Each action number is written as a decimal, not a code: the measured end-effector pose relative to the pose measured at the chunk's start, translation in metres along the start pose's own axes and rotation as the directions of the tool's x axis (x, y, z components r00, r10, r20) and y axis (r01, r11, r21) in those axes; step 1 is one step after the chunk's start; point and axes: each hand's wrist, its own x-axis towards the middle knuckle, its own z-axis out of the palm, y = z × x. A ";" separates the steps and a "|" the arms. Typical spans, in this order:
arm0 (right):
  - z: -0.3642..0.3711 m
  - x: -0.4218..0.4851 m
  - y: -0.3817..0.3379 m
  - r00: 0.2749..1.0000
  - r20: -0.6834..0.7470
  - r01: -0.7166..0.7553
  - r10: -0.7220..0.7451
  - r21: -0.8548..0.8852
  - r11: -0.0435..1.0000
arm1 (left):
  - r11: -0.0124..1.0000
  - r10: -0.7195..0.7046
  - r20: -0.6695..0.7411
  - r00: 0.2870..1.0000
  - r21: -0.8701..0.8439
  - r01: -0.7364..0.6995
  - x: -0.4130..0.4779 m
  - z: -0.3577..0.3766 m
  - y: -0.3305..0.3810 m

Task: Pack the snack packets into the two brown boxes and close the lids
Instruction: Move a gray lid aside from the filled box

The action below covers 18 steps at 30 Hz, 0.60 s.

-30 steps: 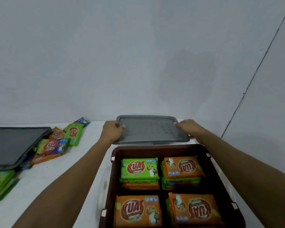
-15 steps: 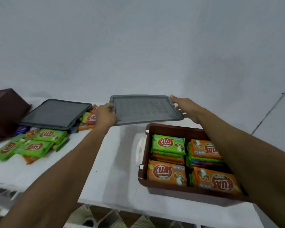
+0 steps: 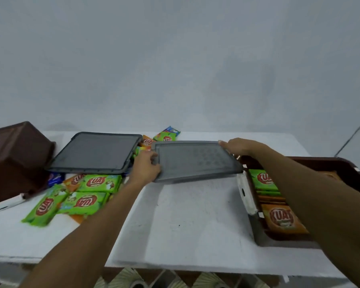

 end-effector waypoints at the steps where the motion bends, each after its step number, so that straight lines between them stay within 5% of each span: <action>1: 0.003 0.000 -0.004 1.000 0.008 -0.014 0.014 -0.025 1.000 | 0.999 0.043 0.018 0.999 0.016 -0.044 -0.005 -0.002 -0.002; 8: 0.028 -0.005 -0.037 0.997 -0.052 0.033 -0.053 -0.329 0.944 | 0.945 0.246 0.144 0.959 0.183 -0.270 -0.016 -0.001 -0.027; 11: 0.042 -0.008 -0.057 0.985 -0.096 0.103 -0.142 -0.327 0.939 | 0.877 0.351 0.171 0.921 0.286 -0.387 0.001 -0.002 -0.033; 13: 0.054 -0.009 -0.070 0.984 -0.098 0.108 -0.147 -0.327 0.939 | 0.767 0.409 0.311 0.858 0.392 -0.508 0.014 -0.001 -0.035; 15: 0.071 -0.008 -0.077 0.991 -0.079 0.081 -0.109 -0.296 0.952 | 0.677 0.365 0.445 0.818 0.477 -0.561 0.018 0.004 -0.038; 18: 0.097 -0.007 -0.073 0.998 -0.050 0.034 -0.042 -0.162 0.986 | 0.655 0.370 0.448 0.814 0.495 -0.570 0.007 0.010 -0.048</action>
